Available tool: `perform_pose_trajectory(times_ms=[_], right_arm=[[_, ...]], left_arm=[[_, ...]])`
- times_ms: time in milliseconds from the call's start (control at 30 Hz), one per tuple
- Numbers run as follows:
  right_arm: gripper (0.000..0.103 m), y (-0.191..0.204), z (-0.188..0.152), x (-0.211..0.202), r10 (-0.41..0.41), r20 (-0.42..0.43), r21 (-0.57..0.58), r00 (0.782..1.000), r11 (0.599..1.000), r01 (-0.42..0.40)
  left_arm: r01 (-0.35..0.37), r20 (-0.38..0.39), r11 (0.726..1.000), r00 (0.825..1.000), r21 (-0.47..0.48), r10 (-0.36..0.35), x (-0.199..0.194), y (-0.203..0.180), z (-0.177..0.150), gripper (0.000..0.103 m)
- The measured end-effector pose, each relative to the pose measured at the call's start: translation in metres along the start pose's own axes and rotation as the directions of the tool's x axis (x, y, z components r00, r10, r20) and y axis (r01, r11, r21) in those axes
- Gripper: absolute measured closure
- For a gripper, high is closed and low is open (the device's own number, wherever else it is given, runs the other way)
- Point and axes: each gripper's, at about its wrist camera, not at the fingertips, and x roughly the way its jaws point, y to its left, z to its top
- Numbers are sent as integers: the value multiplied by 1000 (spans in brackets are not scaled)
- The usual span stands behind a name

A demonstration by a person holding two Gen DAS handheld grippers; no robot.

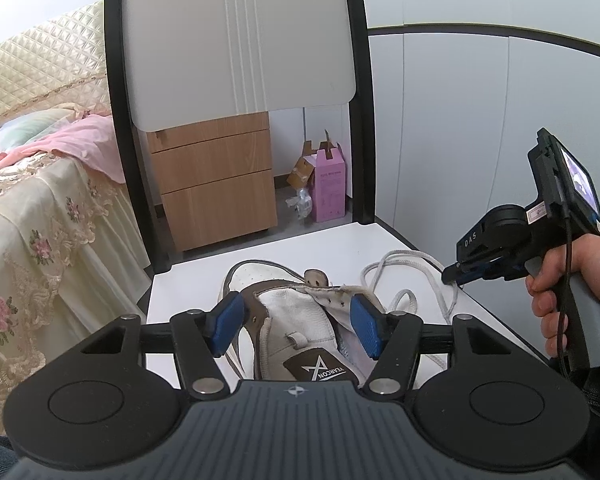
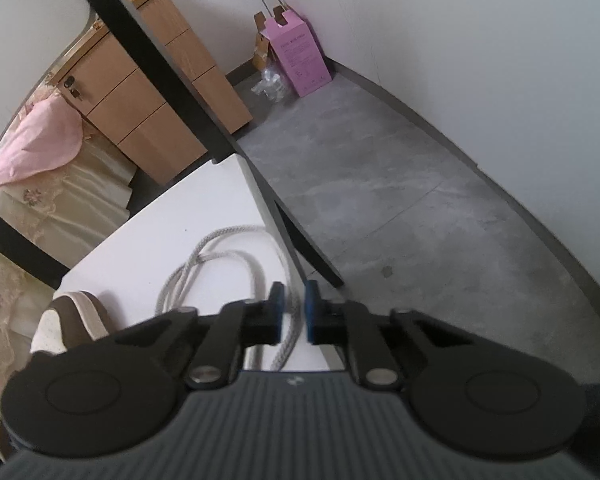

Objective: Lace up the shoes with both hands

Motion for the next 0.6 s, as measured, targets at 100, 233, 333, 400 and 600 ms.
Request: perform_pose_trajectory(times_ms=[100, 233, 333, 400, 600], right_arm=[[101, 1, 2, -12, 46, 40, 20, 998, 999, -47], [101, 2, 5, -32, 152, 87, 70, 985, 985, -158], [101, 9, 5, -52, 234, 128, 68, 964, 967, -244], [101, 19, 4, -67, 286, 158, 26, 945, 955, -294], [101, 50, -6, -95, 405, 165, -79, 899, 914, -398]], left_arm=[[1, -2, 1000, 1000, 1, -1, 1, 0, 0, 39], [13, 10, 1000, 1000, -6, -13, -2, 1, 1, 39], [44, 50, 999, 998, 9, -45, -8, -1, 2, 37], [76, 86, 997, 993, 15, -77, -13, -3, 2, 35], [149, 143, 986, 977, 79, -159, -25, -15, 0, 34]])
